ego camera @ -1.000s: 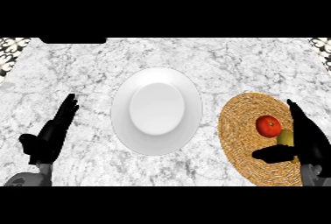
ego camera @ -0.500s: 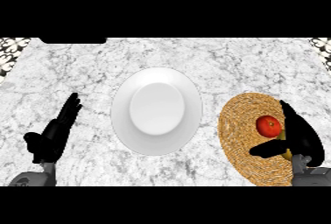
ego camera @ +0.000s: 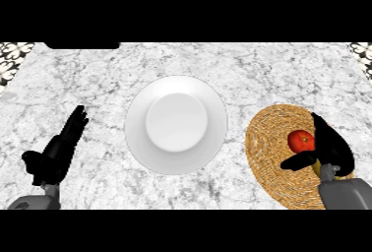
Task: Pick the tomato from the placemat and place it in the plate
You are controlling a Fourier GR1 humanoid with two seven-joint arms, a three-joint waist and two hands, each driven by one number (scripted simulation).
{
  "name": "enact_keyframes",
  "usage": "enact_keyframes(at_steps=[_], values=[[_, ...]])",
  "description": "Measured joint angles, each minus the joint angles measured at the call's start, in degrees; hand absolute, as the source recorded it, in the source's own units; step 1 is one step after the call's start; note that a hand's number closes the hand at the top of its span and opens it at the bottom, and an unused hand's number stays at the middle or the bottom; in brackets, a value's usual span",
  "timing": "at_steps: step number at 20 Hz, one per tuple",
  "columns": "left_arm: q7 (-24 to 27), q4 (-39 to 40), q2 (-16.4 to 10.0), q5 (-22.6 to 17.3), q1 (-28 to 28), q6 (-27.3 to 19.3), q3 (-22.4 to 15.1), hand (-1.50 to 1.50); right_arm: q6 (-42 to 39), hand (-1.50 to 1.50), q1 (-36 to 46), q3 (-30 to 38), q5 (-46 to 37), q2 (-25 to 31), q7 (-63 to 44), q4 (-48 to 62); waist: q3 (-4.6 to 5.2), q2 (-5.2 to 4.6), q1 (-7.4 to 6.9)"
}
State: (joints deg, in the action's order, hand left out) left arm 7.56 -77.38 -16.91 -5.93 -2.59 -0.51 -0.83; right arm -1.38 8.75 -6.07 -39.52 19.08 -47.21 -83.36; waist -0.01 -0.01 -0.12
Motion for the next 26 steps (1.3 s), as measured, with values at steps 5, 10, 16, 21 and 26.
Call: enact_keyframes(at_steps=[5,10,16,21,26], values=[[-0.3,0.1,0.7,0.6,-0.3,0.9,1.0,0.00,-0.2,1.50,0.4,1.4,0.9,-0.5,7.3,4.1,0.39,0.30,0.02],[-1.6,-0.7,1.1,1.2,-0.4,1.8,1.5,0.00,0.2,1.50,2.1,2.1,-0.2,-1.4,10.8,6.8,0.76,0.56,0.09],[-1.2,-0.1,1.7,1.7,-0.3,1.3,2.3,0.00,1.0,1.50,-8.7,-2.5,-2.0,-0.6,18.0,-3.3,0.90,0.88,0.74],[-0.8,-0.5,2.2,2.0,0.5,1.5,2.4,0.00,5.3,1.50,-19.3,-5.9,-7.1,1.8,23.0,-13.7,0.47,0.56,0.86],[0.6,1.9,2.5,2.8,-0.9,1.5,2.9,0.00,7.0,1.50,-24.9,-6.7,-9.9,3.4,24.3,-24.7,0.16,0.25,0.87]])
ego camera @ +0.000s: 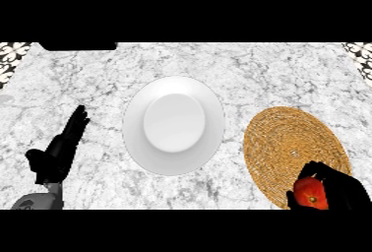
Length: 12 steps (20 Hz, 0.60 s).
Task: Pick the tomato from the placemat and place it in the plate
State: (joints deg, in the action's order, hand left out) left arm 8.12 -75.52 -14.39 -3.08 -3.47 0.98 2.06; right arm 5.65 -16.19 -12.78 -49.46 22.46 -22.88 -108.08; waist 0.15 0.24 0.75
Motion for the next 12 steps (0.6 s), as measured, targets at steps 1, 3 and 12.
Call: enact_keyframes(at_steps=[1,3,12], values=[[-0.1,-0.1,-0.3,-0.1,0.0,0.3,0.4,0.00,0.2,1.50,-1.5,-0.3,-0.6,0.2,0.2,-2.5,-0.01,-0.01,-0.02],[-0.5,-0.5,0.1,0.1,0.0,0.2,0.1,0.00,0.2,1.50,-4.8,0.0,-1.0,1.5,0.8,-7.9,-0.07,-0.02,0.02],[-1.0,-1.5,0.4,0.1,0.7,0.9,0.6,0.00,0.0,1.50,-6.1,-1.7,-7.1,-0.1,-2.7,-25.0,-0.09,-0.06,-0.28]])
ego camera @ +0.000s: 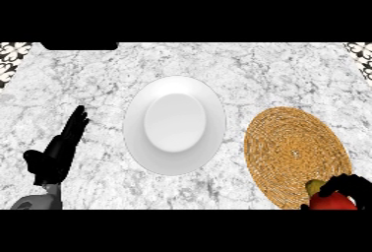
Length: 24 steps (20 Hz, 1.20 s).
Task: Pick the tomato from the placemat and place it in the plate
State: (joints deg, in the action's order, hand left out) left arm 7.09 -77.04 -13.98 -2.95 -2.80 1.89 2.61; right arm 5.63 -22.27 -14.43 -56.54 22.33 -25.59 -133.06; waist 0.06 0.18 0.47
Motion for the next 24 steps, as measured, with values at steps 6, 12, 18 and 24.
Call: enact_keyframes(at_steps=[6,12,18,24], values=[[0.1,0.1,0.3,0.8,-0.4,0.2,-0.1,0.00,-3.4,1.50,9.4,-3.7,-2.1,-3.0,-5.3,-0.8,0.00,-0.10,-0.45],[-0.6,-0.6,0.6,1.3,-0.6,0.4,0.1,0.00,-11.8,1.50,24.1,-8.2,-5.5,-8.4,-13.6,0.8,0.00,-0.15,-0.78],[-0.9,-0.8,0.9,1.4,-0.7,1.1,0.5,0.00,-14.7,1.50,37.3,-11.9,-8.5,-17.1,-17.6,12.0,-0.01,-0.20,-1.03],[-0.2,2.1,1.0,1.7,-3.0,1.4,1.3,0.00,-7.9,1.50,47.0,-14.0,-6.1,-21.1,-19.3,27.1,-0.03,-0.28,-1.09]])
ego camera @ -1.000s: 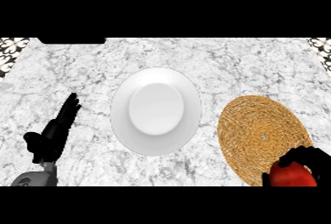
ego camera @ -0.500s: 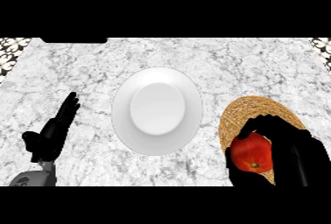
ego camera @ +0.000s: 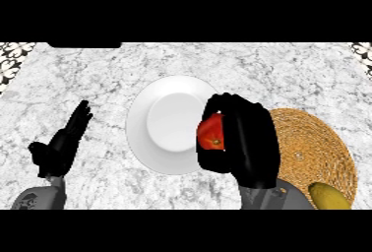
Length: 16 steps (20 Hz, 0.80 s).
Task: Pick the tomato from the placemat and place it in the plate
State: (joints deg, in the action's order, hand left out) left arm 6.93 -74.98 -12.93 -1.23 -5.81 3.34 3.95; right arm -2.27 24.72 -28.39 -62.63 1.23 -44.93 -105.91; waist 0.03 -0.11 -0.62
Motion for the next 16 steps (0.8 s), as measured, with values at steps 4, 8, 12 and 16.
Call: enact_keyframes(at_steps=[4,8,12,16], values=[[-0.1,-1.3,0.1,0.4,1.0,0.1,-0.1,0.00,6.4,1.50,6.6,-2.6,2.7,-0.8,-2.4,10.2,-0.01,0.00,-0.26],[-0.6,-1.8,0.5,0.6,1.0,0.4,-0.3,0.00,14.4,1.50,12.1,-3.8,6.2,-1.1,-1.9,21.9,-0.02,-0.07,-0.48],[0.1,-0.7,0.8,1.1,0.3,0.2,-0.4,0.00,25.6,-1.50,15.6,-4.2,10.7,-1.1,-4.2,29.3,-0.03,-0.27,-1.12],[0.3,-1.2,1.5,1.5,0.9,0.1,-0.9,0.00,32.2,-1.50,20.2,-6.2,15.3,-1.1,-6.2,38.5,-0.03,-0.26,-1.36]])
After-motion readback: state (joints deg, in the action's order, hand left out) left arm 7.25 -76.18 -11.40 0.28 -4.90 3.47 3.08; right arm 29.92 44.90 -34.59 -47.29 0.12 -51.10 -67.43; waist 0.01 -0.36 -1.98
